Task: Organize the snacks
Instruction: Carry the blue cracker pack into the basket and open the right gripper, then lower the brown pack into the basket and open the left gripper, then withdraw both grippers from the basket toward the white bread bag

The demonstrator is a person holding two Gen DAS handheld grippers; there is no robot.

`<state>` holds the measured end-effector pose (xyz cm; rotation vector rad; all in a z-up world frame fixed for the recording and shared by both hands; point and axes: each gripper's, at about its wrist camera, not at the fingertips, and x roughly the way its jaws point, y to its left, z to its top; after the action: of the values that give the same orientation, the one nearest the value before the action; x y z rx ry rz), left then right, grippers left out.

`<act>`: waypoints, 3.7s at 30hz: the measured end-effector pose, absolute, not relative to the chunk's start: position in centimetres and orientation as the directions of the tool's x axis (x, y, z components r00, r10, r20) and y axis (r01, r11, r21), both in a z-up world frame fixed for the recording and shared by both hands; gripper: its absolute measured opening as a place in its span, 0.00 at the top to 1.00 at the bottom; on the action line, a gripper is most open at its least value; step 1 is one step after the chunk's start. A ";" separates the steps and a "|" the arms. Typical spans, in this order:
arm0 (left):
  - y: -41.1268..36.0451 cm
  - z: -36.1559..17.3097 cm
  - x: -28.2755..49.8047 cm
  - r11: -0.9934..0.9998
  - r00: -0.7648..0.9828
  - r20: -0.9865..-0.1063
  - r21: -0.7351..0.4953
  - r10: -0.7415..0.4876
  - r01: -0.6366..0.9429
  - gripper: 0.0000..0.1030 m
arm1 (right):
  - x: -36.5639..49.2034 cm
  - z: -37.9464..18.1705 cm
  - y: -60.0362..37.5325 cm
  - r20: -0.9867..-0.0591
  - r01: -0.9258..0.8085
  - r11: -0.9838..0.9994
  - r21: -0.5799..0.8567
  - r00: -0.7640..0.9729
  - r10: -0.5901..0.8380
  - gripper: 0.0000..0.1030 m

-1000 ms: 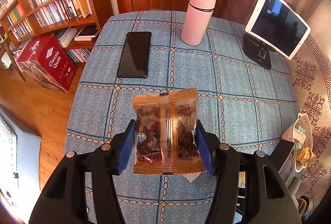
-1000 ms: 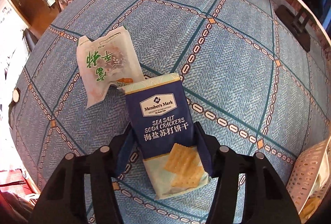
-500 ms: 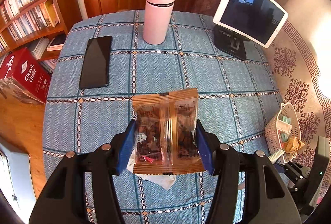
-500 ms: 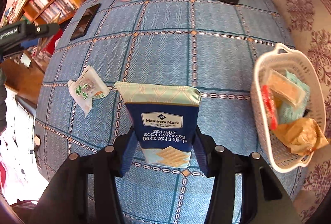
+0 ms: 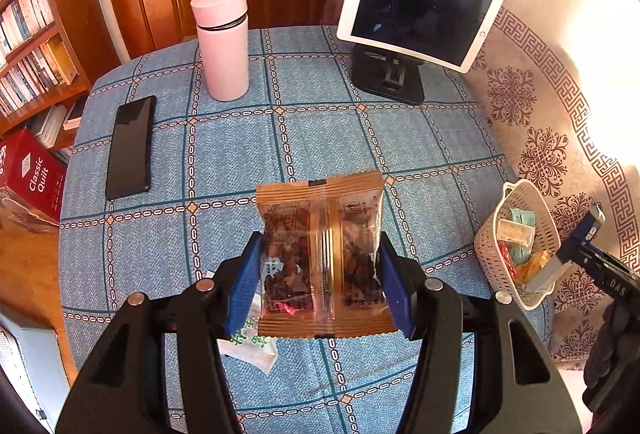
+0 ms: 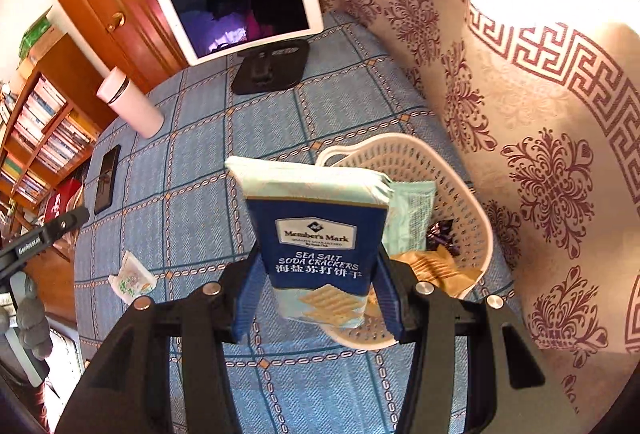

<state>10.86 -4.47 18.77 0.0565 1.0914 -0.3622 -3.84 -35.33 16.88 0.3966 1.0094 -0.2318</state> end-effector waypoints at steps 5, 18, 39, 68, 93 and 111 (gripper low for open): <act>-7.5 19.3 8.5 0.936 0.405 -0.880 -0.112 -0.249 0.333 0.45 | -2.7 15.8 -38.2 -0.863 0.371 0.909 0.191 0.505 -0.024 0.52; -16.7 20.0 3.4 0.912 0.389 -0.890 -0.068 -0.239 0.404 0.45 | -1.2 14.8 -40.4 -0.853 0.282 0.931 0.233 0.519 0.056 0.49; -28.9 16.5 3.6 0.880 0.276 -0.931 -0.088 -0.240 0.468 0.44 | -10.9 15.4 -40.4 -0.843 0.162 0.985 0.061 0.537 -0.036 0.46; -32.6 14.9 2.4 0.925 0.148 -0.987 -0.005 -0.067 0.379 0.43 | -15.1 14.0 -37.2 -0.819 -0.077 0.996 -0.040 0.574 0.011 0.37; -26.6 18.6 2.9 0.983 0.230 -0.973 0.039 -0.004 0.180 0.19 | -15.9 15.6 -35.6 -0.782 -0.102 0.994 -0.026 0.621 0.044 0.36; -16.3 18.9 1.4 0.998 0.305 -0.950 0.067 0.062 0.004 0.19 | -17.1 17.4 -32.0 -0.748 -0.112 0.992 -0.057 0.663 0.031 0.32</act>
<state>1.36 -16.29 18.94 0.0603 1.2605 0.0386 -17.12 -32.05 17.36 -0.1014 0.8423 0.0811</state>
